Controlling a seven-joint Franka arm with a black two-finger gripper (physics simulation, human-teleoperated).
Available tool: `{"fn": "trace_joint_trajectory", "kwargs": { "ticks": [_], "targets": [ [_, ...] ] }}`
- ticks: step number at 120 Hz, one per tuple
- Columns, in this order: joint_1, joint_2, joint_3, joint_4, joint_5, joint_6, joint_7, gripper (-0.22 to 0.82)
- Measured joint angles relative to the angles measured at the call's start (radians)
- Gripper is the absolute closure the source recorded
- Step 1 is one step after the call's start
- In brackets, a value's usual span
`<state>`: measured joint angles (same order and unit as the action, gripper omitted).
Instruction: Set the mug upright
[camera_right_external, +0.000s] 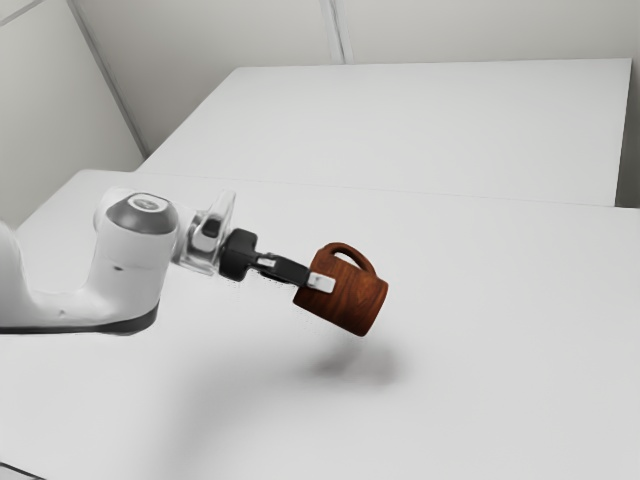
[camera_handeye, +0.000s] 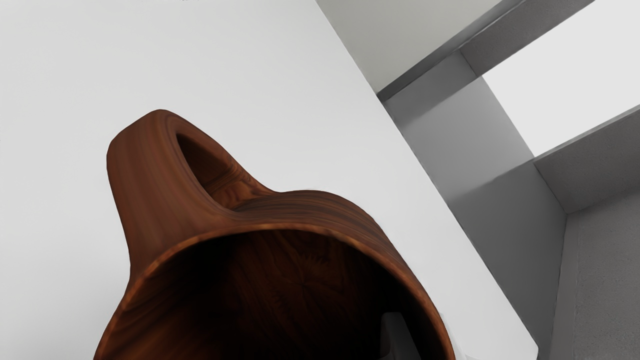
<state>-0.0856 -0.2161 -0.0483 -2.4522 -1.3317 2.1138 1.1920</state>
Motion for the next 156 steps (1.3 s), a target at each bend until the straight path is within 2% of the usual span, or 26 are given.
{"fn": "trace_joint_trajectory", "kwargs": {
  "ticks": [24, 42, 59, 69, 88, 108, 130, 156],
  "targets": [
    [0.003, -0.018, -0.016, 0.164, 0.477, -0.007, -0.201, 0.78],
    [0.016, -0.031, 0.003, 0.247, 0.82, -0.089, -0.381, 0.78],
    [0.017, -0.059, 0.005, 0.249, 1.078, -0.146, -0.548, 0.78],
    [0.018, -0.083, 0.004, 0.193, 1.187, -0.139, -0.638, 0.78],
    [0.019, -0.121, 0.005, 0.029, 1.277, -0.003, -0.776, 0.78],
    [0.021, -0.122, 0.005, -0.068, 1.305, 0.186, -0.888, 0.78],
    [0.021, -0.092, 0.005, -0.114, 1.307, 0.333, -0.981, 0.78],
    [0.021, -0.041, 0.005, -0.119, 1.298, 0.409, -1.062, 0.78]
  ]
}}
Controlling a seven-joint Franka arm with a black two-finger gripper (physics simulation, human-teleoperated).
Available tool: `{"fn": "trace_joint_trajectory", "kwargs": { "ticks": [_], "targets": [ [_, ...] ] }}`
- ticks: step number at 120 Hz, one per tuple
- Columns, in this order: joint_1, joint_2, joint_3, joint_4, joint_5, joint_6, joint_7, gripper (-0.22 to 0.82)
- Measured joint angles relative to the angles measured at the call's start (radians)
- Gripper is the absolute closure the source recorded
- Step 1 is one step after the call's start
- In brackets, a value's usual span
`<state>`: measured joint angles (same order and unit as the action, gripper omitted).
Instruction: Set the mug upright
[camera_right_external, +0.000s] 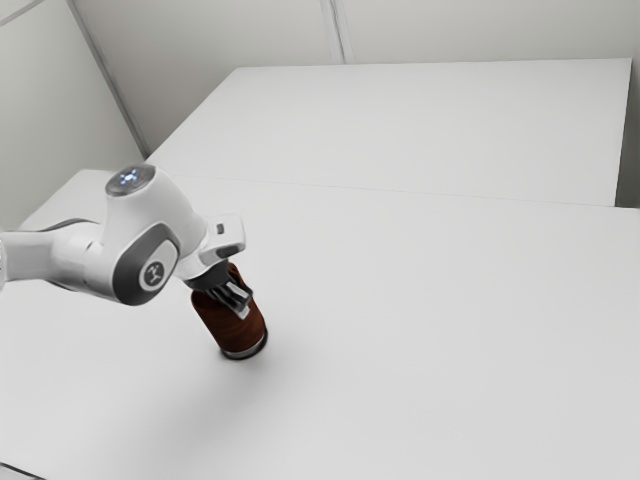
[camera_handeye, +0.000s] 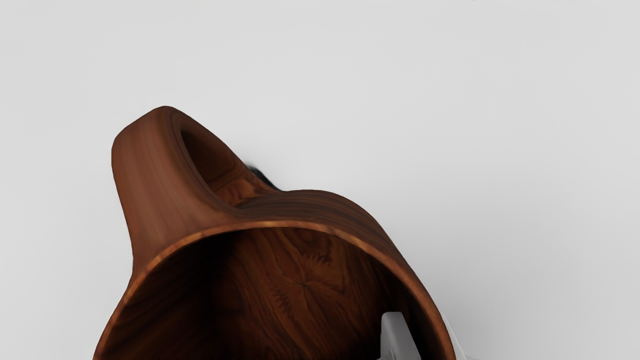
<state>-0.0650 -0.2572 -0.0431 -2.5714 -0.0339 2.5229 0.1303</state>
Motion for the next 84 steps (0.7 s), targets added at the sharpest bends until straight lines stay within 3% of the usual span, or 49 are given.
{"fn": "trace_joint_trajectory", "kwargs": {
  "ticks": [25, 60, 84],
  "targets": [
    [0.0, 0.031, 0.0, -0.001, -0.014, 0.026, -0.054, 0.77],
    [-0.011, 0.006, -0.001, -0.003, -0.063, 0.029, -0.086, 0.31],
    [-0.015, -0.027, -0.001, 0.025, -0.064, 0.017, -0.098, 0.13]
  ]
}}
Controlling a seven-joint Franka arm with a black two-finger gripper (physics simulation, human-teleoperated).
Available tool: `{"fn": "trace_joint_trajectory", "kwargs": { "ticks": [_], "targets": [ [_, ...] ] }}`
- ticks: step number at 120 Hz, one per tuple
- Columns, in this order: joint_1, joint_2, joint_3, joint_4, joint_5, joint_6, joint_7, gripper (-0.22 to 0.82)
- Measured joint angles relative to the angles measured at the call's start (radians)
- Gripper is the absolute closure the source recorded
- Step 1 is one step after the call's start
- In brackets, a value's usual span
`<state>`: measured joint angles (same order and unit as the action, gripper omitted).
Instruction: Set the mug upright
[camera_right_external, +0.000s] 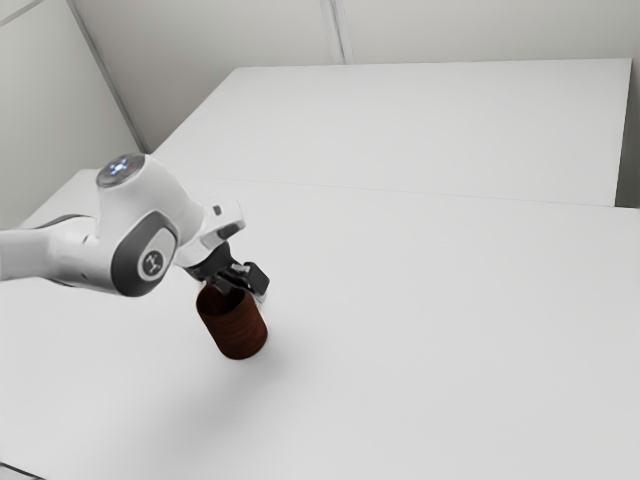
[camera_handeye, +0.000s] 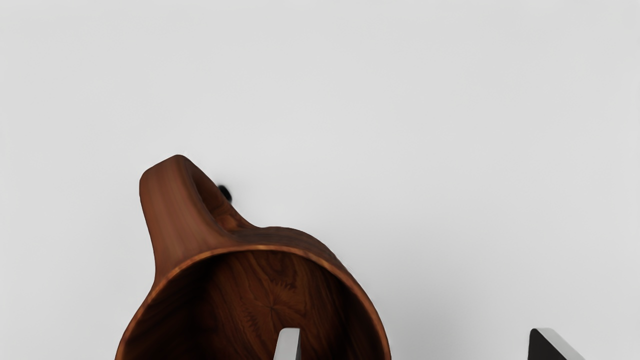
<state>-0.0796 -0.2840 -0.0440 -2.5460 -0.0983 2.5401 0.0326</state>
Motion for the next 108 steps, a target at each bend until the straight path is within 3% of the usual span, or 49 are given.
{"fn": "trace_joint_trajectory", "kwargs": {
  "ticks": [12, 32, 72, 108],
  "targets": [
    [0.0, -0.01, 0.0, 0.065, -0.004, -0.051, -0.006, 0.08],
    [0.004, 0.002, 0.0, 0.219, -0.031, -0.236, -0.029, 0.04],
    [0.009, 0.127, -0.001, 0.537, -0.019, -0.573, -0.082, 0.01],
    [0.008, 0.236, -0.007, 0.807, 0.025, -0.795, -0.109, 0.0]
  ]
}}
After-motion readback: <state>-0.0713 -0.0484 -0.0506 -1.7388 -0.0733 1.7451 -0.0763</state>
